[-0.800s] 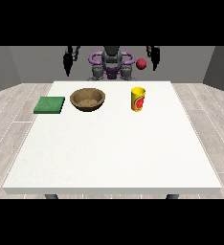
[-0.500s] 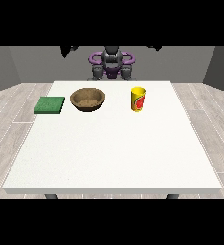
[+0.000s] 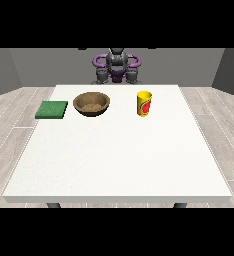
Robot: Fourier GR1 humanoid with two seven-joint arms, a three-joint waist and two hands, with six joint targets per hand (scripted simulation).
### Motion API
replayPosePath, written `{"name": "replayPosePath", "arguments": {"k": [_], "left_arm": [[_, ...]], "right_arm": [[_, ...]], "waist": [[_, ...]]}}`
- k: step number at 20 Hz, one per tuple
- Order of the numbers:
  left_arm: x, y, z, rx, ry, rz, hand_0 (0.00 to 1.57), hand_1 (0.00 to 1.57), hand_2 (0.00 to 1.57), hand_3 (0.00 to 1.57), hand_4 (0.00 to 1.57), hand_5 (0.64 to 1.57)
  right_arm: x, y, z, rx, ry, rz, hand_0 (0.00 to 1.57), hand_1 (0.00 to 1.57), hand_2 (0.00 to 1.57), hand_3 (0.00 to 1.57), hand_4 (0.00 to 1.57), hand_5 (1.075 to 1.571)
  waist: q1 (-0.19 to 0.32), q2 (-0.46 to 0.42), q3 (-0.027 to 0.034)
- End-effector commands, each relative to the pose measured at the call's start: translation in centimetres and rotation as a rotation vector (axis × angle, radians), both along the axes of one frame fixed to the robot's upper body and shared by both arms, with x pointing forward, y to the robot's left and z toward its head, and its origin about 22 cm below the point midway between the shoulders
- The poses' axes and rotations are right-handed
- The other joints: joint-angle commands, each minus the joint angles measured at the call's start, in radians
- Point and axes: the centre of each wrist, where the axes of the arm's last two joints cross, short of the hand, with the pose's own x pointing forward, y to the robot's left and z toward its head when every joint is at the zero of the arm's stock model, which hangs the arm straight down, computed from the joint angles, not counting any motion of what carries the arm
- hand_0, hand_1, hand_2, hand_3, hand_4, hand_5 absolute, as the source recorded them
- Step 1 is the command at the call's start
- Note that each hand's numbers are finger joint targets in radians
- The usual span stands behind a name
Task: Pick the cup and pour the ball into the bowl, then pick the bowl and place it on the pad
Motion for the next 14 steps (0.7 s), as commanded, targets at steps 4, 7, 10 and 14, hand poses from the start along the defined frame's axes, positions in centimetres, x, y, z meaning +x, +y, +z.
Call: {"name": "replayPosePath", "arguments": {"k": [4, 7, 10, 14], "left_arm": [[0.7, -0.5, 2.8, 0.020, -0.124, -0.028, 0.00, 0.00, 0.00, 0.00, 0.00, 1.520], [2.9, -0.8, 4.4, 0.036, -0.278, -0.031, 0.00, 0.00, 0.00, 0.00, 0.00, 1.507], [3.7, 1.6, 5.1, 0.059, -0.403, -0.001, 0.00, 0.00, 0.00, 0.00, 0.00, 1.512], [6.5, 1.1, 9.0, 0.139, -0.535, 0.068, 0.00, 0.00, 0.00, 0.00, 0.00, 1.483]], "right_arm": [[0.4, 5.6, 6.1, -0.036, -0.131, 0.067, 0.00, 0.00, 0.00, 0.00, 0.36, 1.569], [3.0, 4.8, 8.6, -0.072, -0.302, 0.058, 0.00, 0.00, 0.00, 0.00, 0.13, 1.570], [3.6, 2.5, 7.7, -0.077, -0.376, 0.034, 0.00, 0.00, 0.00, 0.00, 0.00, 1.569], [4.3, 1.9, 9.0, -0.069, -0.464, 0.077, 0.00, 0.00, 0.00, 0.00, 0.00, 1.568]], "waist": [[-0.051, 0.183, -0.0008], [-0.077, 0.360, -0.0008], [-0.081, 0.513, -0.0002], [-0.149, 0.628, 0.0010]]}}
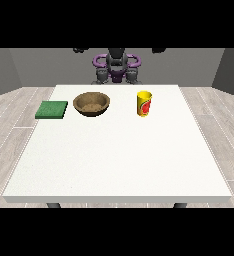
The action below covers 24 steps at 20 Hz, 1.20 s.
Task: Pick the cup and pour the ball into the bowl, then pick the bowl and place it on the pad
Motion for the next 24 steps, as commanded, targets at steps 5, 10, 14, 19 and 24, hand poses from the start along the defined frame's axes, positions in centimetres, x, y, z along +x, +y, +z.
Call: {"name": "replayPosePath", "arguments": {"k": [5, 10, 14, 19, 24], "left_arm": [[3.8, 1.8, -1.1, 0.120, -0.144, 0.124, 0.00, 0.00, 0.00, 0.00, 0.00, 1.443], [2.2, 4.3, -8.8, 0.092, -0.118, 0.117, 0.00, 0.00, 0.00, 0.00, 0.00, 1.417], [3.3, 5.9, -11.6, 0.100, -0.092, 0.166, 0.00, 0.00, 0.00, 0.00, 0.00, 1.400], [3.8, 5.9, -14.6, 0.100, -0.017, 0.153, 0.00, 0.00, 0.00, 0.00, 0.00, 1.417], [4.8, 3.6, -16.3, 0.090, -0.054, 0.148, 0.00, 0.00, 0.00, 0.00, 0.00, 1.443]], "right_arm": [[0.2, -1.6, 3.0, 0.004, -0.158, 0.102, 0.00, 0.00, 0.00, 0.00, 0.00, 1.568], [-0.2, -3.5, 3.4, 0.034, -0.172, 0.036, 0.00, 0.00, 0.00, 0.00, 0.00, 1.569], [-0.6, -4.6, 4.2, 0.015, -0.177, 0.026, 0.00, 0.00, 0.00, 0.00, 0.00, 1.567], [-0.9, -6.2, 4.3, 0.028, -0.119, 0.046, 0.00, 0.00, 0.00, 0.00, 0.00, 1.569], [0.1, -8.0, 4.7, 0.046, -0.155, 0.035, 0.00, 0.00, 0.00, 0.00, 0.00, 1.567]], "waist": [[-0.103, 0.180, -0.0001], [-0.060, 0.199, -0.0006], [-0.087, 0.201, -0.0006], [-0.091, 0.138, -0.0003], [-0.090, 0.187, -0.0004]]}}
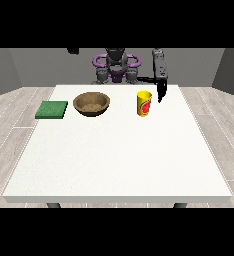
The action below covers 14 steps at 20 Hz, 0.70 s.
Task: Pick the cup and pour the ball into the bowl, then pick the bowl and place it on the pad
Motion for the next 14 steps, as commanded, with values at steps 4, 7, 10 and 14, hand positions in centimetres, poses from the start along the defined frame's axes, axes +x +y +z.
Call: {"name": "replayPosePath", "arguments": {"k": [4, 7, 10, 14], "left_arm": [[0.5, 0.3, -2.6, -0.012, 0.033, 0.053, 0.00, 0.00, 0.00, 0.00, 0.00, 1.427], [0.8, 0.7, -3.3, -0.025, 0.049, 0.054, 0.00, 0.00, 0.00, 0.00, 0.00, 1.414], [1.5, 1.4, -3.2, -0.040, 0.014, 0.097, 0.00, 0.00, 0.00, 0.00, 0.00, 1.429], [0.7, 2.4, -5.1, -0.020, -0.003, 0.108, 0.00, 0.00, 0.00, 0.00, 0.00, 1.426]], "right_arm": [[-0.8, -3.8, -0.6, -0.013, 0.008, 0.034, 0.00, 0.00, 0.00, 0.00, 0.00, 1.565], [-1.5, -4.1, -1.2, 0.011, 0.010, 0.006, 0.00, 0.00, 0.00, 0.00, 0.00, 1.567], [-2.2, -5.1, 0.5, -0.015, -0.046, 0.050, 0.00, 0.00, 0.00, 0.00, 0.00, 1.567], [-3.7, -4.9, 2.7, -0.041, -0.084, 0.034, 0.00, 0.00, 0.00, 0.00, 0.00, 1.566]], "waist": [[-0.043, -0.010, 0.0002], [-0.063, -0.008, 0.0001], [-0.107, 0.032, -0.0001], [-0.097, 0.061, -0.0008]]}}
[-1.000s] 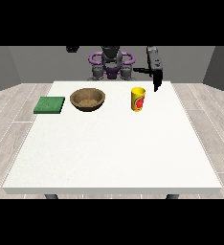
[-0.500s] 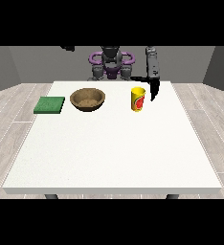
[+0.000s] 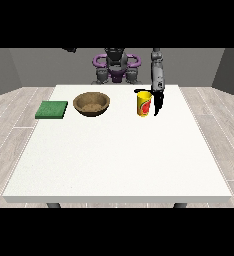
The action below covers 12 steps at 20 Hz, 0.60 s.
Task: Pick the cup and pour the ball into the bowl, then pick the bowl and place it on the pad
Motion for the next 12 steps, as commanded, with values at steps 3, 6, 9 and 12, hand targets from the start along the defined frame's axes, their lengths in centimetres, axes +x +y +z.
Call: {"name": "replayPosePath", "arguments": {"k": [3, 6, 9, 12], "left_arm": [[2.2, 2.5, 2.2, -0.045, -0.062, 0.061, 0.00, 0.00, 0.00, 0.00, 0.00, 1.439], [-0.7, 2.6, -0.5, 0.238, -0.100, 0.169, 1.32, 1.32, 1.57, 1.57, 0.96, 1.530], [-1.1, 0.8, -2.1, 0.304, -0.068, 0.202, 1.32, 1.32, 1.57, 1.57, 1.04, 1.487], [-1.4, -0.4, -3.1, 0.319, -0.051, 0.205, 1.32, 1.32, 1.57, 1.57, 1.08, 1.484]], "right_arm": [[-2.2, -1.0, 3.4, -0.046, -0.090, 0.043, 0.00, 0.00, 0.00, 0.00, 0.00, 1.566], [-1.2, -2.7, 2.9, -0.003, -0.092, 0.008, 0.00, 0.00, 0.00, 0.00, 0.00, 1.562], [-1.5, -3.2, 3.1, -0.002, -0.077, 0.040, 0.00, 0.00, 0.00, 0.00, 0.00, 1.559], [-2.2, -3.5, 2.1, -0.017, -0.078, 0.035, 0.00, 0.00, 0.00, 0.00, 0.09, 1.561]], "waist": [[-0.072, 0.079, -0.0010], [-0.058, 0.064, 0.0010], [-0.085, 0.062, 0.0004], [-0.080, 0.051, 0.0003]]}}
